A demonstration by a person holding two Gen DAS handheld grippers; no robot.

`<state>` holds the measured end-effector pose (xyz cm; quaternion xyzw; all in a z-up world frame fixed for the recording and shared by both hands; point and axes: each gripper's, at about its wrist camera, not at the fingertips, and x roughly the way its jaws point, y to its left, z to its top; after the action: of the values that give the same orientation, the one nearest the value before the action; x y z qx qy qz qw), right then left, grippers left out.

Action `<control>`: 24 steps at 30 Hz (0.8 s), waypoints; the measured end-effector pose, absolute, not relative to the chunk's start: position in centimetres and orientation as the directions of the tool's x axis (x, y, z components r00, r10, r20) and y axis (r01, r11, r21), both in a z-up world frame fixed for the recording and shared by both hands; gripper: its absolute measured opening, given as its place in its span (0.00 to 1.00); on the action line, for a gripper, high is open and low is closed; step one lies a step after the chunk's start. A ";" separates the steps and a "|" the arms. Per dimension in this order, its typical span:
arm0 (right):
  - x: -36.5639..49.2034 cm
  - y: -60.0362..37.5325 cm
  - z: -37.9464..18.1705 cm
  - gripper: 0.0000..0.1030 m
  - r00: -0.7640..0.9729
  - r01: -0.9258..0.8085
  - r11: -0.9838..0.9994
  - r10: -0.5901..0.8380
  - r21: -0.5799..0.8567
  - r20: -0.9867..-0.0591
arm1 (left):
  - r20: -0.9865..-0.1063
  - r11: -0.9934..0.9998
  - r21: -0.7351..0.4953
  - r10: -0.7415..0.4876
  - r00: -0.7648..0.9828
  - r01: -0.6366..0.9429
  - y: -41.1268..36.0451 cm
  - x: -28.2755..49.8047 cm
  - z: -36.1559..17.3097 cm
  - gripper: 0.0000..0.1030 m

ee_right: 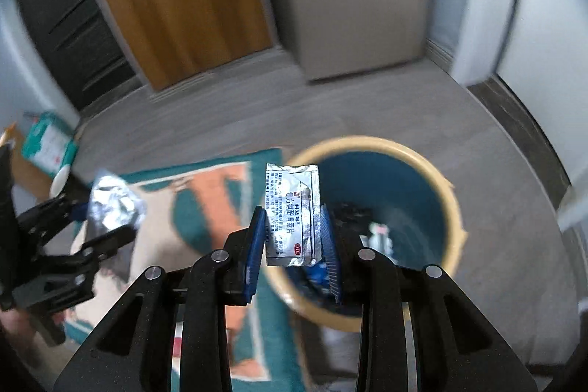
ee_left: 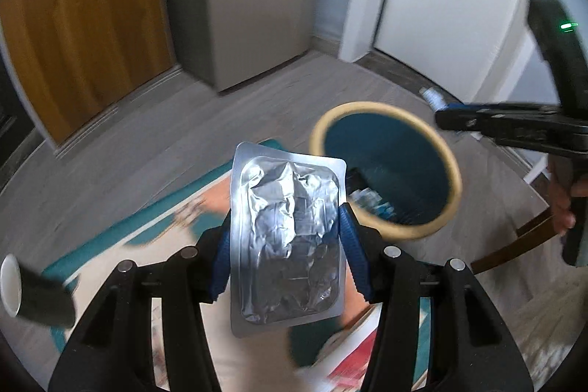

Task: Collect trash
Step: 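Carry the blister pack and strip over the bin and open both tools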

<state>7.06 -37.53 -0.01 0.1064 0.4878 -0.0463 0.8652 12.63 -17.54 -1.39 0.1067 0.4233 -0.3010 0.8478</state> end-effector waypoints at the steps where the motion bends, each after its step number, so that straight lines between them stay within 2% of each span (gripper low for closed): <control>1: 7.1 -38.8 -0.8 0.31 0.504 0.214 0.965 0.021 0.149 -0.864 | -0.781 0.786 -0.075 -0.429 0.454 0.614 -18.6 12.8 -1.6 0.51; 4: 6.9 -41.8 -2.9 0.31 0.464 0.288 0.944 0.009 0.161 -0.886 | -0.784 0.749 -0.067 -0.448 0.430 0.659 -22.1 13.2 -2.7 0.50; 11: 5.9 -46.5 -6.7 0.31 0.414 0.422 0.859 0.103 0.291 -0.904 | -0.784 0.681 -0.064 -0.486 0.386 0.729 -29.0 13.8 -5.8 0.51; 20: 6.5 -47.5 -7.6 0.32 0.405 0.447 0.838 0.121 0.312 -0.906 | -0.789 0.662 -0.060 -0.490 0.371 0.747 -31.6 13.7 -8.2 0.51; 22: 6.6 -47.7 -7.7 0.41 0.408 0.453 0.836 0.114 0.309 -0.906 | -0.786 0.672 -0.069 -0.491 0.374 0.737 -30.8 13.5 -8.0 0.51; 24: 6.5 -47.4 -7.6 0.42 0.412 0.454 0.834 0.115 0.313 -0.904 | -0.785 0.678 -0.078 -0.493 0.374 0.731 -30.1 13.4 -7.8 0.56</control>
<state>6.46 -47.42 -7.63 0.2676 0.5315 -0.1066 0.7966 13.36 -30.12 -7.82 0.1430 0.4152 -0.3749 0.8164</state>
